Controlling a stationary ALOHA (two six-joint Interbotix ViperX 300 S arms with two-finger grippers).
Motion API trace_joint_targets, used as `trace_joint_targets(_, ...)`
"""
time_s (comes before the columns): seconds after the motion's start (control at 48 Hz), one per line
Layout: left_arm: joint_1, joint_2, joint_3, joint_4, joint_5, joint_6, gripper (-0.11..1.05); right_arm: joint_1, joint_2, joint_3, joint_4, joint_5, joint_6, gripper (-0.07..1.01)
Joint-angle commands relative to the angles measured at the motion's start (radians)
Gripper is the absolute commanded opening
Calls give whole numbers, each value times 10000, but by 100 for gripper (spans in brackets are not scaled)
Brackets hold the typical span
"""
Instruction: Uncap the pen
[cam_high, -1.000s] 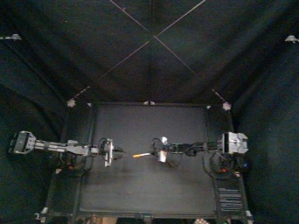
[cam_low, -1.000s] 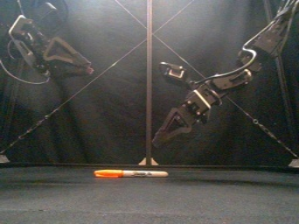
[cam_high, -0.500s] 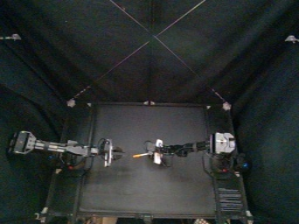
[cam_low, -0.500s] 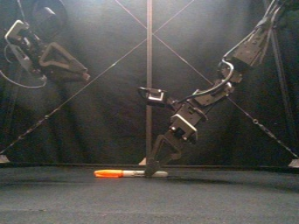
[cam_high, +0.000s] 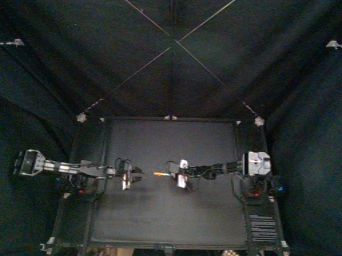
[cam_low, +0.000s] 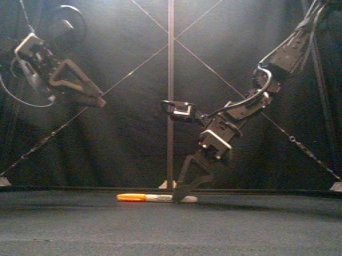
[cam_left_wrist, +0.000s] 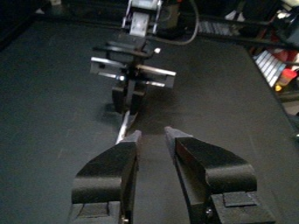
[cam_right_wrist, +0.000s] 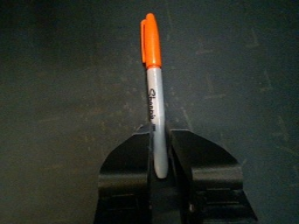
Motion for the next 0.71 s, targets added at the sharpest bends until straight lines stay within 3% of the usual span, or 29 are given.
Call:
trace_joint_targets(0.021, 245, 598, -583, 138, 414, 77, 75, 15, -982, -46, 15, 31, 15, 46)
trace_joint_targets(0.167, 491, 1135, -951, 383, 859, 184, 81, 215, -1595, 0, -31, 199, 0, 46)
trace_joint_targets(0.271, 568, 1396, -1135, 629, 982, 184, 84, 337, -1779, 0, -46, 307, 0, 46)
trace_joint_targets(0.417, 552, 1825, -1457, 966, 1028, 169, 85, 460, -1825, 0, -61, 337, 0, 46)
trace_joint_targets(0.562, 552, 2393, -1779, 1028, 1166, 169, 85, 522, -1841, -31, -61, 337, 0, 46)
trace_joint_targets(0.708, 445, 3053, -2178, 1028, 1626, 169, 85, 506, -1825, -61, -61, 337, 0, 46)
